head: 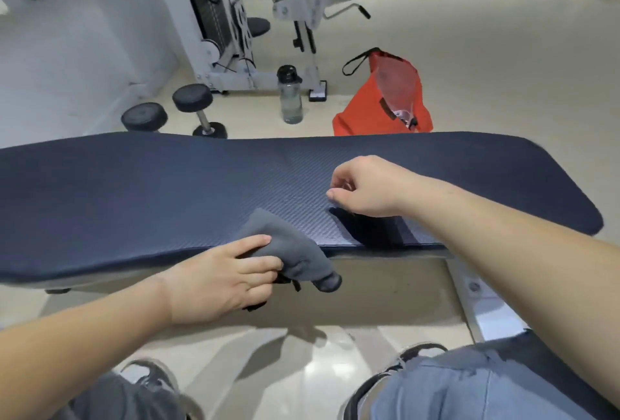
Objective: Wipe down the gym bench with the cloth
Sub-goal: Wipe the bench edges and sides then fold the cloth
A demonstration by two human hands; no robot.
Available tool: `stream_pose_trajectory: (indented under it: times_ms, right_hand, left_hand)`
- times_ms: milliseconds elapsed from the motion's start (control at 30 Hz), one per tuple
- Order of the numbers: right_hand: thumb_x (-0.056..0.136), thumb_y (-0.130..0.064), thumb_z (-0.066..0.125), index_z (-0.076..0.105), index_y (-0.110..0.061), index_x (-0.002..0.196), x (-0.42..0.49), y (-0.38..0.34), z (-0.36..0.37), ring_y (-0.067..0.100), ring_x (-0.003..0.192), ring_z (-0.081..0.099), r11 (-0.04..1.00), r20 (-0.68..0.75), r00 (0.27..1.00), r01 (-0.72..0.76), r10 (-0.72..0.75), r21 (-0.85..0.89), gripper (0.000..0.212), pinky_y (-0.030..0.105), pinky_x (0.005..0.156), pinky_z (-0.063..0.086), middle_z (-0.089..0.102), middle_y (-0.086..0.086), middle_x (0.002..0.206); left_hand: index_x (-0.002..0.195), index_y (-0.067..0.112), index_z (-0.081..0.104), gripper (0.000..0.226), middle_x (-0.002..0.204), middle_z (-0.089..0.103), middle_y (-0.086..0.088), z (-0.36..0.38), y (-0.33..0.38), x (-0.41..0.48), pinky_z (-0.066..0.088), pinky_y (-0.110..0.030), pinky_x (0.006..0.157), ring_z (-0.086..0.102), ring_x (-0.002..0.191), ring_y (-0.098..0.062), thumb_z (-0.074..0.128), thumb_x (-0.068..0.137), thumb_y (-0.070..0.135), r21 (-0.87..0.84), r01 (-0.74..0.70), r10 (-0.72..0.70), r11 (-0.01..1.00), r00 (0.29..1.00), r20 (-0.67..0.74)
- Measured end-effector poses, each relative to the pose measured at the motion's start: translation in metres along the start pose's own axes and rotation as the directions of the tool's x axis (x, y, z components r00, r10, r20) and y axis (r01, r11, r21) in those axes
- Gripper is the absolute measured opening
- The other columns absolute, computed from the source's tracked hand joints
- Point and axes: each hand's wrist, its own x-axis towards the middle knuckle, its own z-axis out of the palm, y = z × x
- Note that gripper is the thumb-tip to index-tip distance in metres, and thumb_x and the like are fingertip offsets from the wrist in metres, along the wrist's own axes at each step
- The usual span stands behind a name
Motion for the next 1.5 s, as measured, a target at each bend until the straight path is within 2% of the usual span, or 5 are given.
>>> stream_pose_trajectory:
  times_ms: [767,900,1000,1133,1500]
  right_hand:
    - [0.097,-0.043,0.056,0.065,-0.030,0.091,0.134,-0.202,0.079,0.020,0.092,0.057,0.891,0.071,0.899,0.437,-0.432,-0.122,0.017,0.035,0.075,0.049,0.057,-0.013,0.088]
    - [0.098,-0.045,0.054,0.067,-0.029,0.096,0.133,-0.248,0.101,0.019,0.090,0.054,0.853,0.118,0.860,0.508,-0.496,-0.119,0.020,0.034,0.074,0.046,0.057,-0.013,0.089]
    - [0.098,-0.045,0.053,0.065,-0.030,0.095,0.132,-0.263,0.112,0.020,0.091,0.056,0.844,0.141,0.849,0.525,-0.510,-0.112,0.019,0.037,0.078,0.051,0.053,-0.014,0.086]
    - [0.098,-0.043,0.053,0.067,-0.030,0.099,0.136,-0.273,0.112,0.018,0.090,0.056,0.854,0.087,0.856,0.515,-0.509,-0.072,0.019,0.041,0.084,0.054,0.054,-0.013,0.087]
    - [0.096,-0.045,0.056,0.068,-0.034,0.096,0.152,-0.308,0.126,0.020,0.095,0.059,0.862,0.067,0.868,0.496,-0.492,-0.104,0.016,0.042,0.085,0.054,0.051,-0.011,0.090]
  left_hand:
    - [0.087,0.016,0.056,0.024,0.090,0.063,-0.002,0.024,0.018,-0.151,0.026,-0.045,0.125,0.062,0.108,-0.026,0.043,0.097,-0.001,-0.096,0.434,-0.427,0.896,0.900,0.081]
    - [0.085,0.022,0.055,0.016,0.088,0.063,0.002,0.015,0.034,-0.208,0.034,-0.044,0.119,0.060,0.099,-0.025,0.049,0.092,0.008,-0.075,0.713,-0.681,0.697,0.691,0.241]
    - [0.090,0.028,0.057,0.006,0.089,0.067,0.007,0.003,0.054,-0.226,0.045,-0.039,0.095,0.063,0.095,-0.023,0.052,0.094,0.029,-0.180,0.981,-0.934,0.070,0.128,0.334]
    - [0.097,0.024,0.061,0.023,0.093,0.069,0.001,0.003,0.063,-0.213,0.055,-0.041,0.086,0.066,0.094,-0.029,0.046,0.104,0.040,-0.510,0.192,-0.504,-0.838,-0.627,0.593]
    - [0.114,0.012,0.045,0.009,0.084,0.076,-0.028,-0.011,0.006,-0.116,0.065,-0.049,0.063,0.075,0.063,-0.041,0.049,0.106,0.014,-0.343,-0.875,-0.179,-0.342,-0.297,0.938]
